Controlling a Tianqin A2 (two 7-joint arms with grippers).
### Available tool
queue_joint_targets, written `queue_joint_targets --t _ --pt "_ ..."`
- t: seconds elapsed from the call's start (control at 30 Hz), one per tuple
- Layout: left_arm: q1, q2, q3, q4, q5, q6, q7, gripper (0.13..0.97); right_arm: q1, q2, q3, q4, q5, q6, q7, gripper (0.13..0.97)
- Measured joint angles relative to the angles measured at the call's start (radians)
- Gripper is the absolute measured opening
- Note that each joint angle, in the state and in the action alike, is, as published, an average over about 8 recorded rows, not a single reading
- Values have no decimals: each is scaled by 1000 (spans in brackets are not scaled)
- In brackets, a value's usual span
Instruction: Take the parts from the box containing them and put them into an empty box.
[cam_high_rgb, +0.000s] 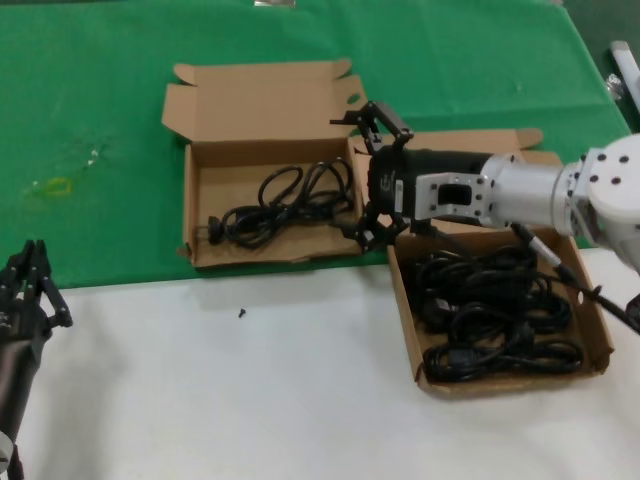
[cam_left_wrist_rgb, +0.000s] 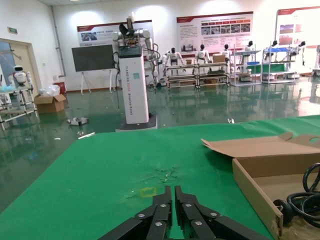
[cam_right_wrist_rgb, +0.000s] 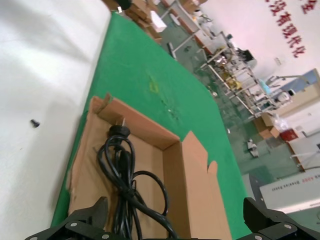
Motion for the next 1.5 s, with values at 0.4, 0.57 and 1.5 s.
queue_joint_targets --t 0.4,0.57,1.5 --pt "0 0 0 0 0 0 0 225 -121 -13 52 86 38 112 92 962" --pt "0 0 0 0 0 0 0 276 -178 -19 77 127 56 166 135 966" --pt "0 0 0 0 0 0 0 821 -503 -54 218 358 157 468 382 966"
